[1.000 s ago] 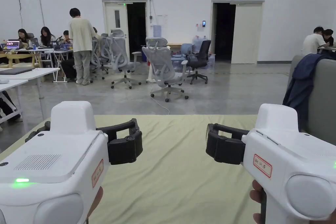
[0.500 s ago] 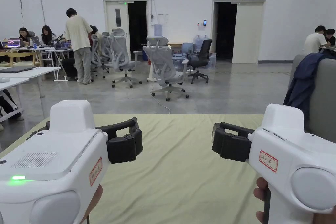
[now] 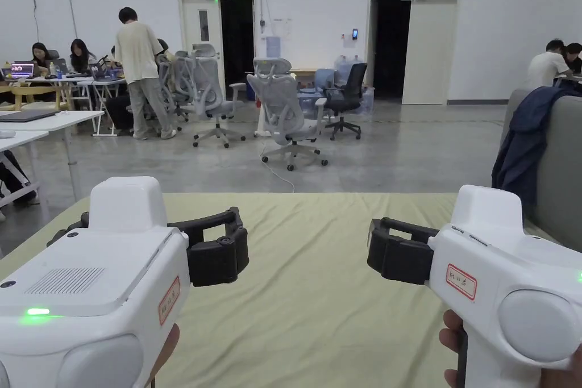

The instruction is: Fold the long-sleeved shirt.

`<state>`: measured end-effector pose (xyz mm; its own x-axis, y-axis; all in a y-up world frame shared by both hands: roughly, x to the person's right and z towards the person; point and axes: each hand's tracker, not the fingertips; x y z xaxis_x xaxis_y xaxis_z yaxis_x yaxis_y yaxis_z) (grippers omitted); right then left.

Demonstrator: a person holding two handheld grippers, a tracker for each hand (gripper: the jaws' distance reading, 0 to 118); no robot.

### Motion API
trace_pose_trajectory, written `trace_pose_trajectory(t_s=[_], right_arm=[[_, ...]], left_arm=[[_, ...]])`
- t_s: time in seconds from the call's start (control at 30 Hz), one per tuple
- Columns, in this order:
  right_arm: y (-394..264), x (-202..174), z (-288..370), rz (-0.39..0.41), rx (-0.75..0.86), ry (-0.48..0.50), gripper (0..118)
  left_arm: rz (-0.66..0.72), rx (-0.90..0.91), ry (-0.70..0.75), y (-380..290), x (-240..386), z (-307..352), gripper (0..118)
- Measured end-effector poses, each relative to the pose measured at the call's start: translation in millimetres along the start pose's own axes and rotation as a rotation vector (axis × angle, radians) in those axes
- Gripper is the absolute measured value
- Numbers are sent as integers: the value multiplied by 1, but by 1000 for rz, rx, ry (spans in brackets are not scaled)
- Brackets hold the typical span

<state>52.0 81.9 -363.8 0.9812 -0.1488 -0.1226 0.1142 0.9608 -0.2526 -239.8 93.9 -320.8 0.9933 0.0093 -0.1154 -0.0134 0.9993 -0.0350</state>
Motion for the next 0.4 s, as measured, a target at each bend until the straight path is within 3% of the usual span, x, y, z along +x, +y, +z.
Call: trace_pose_trajectory(t_s=[0.4], right_arm=[[-3,-4,-5,34,-16,11,118]], left_arm=[[4,-14,-2,-6,-2,-4,118]])
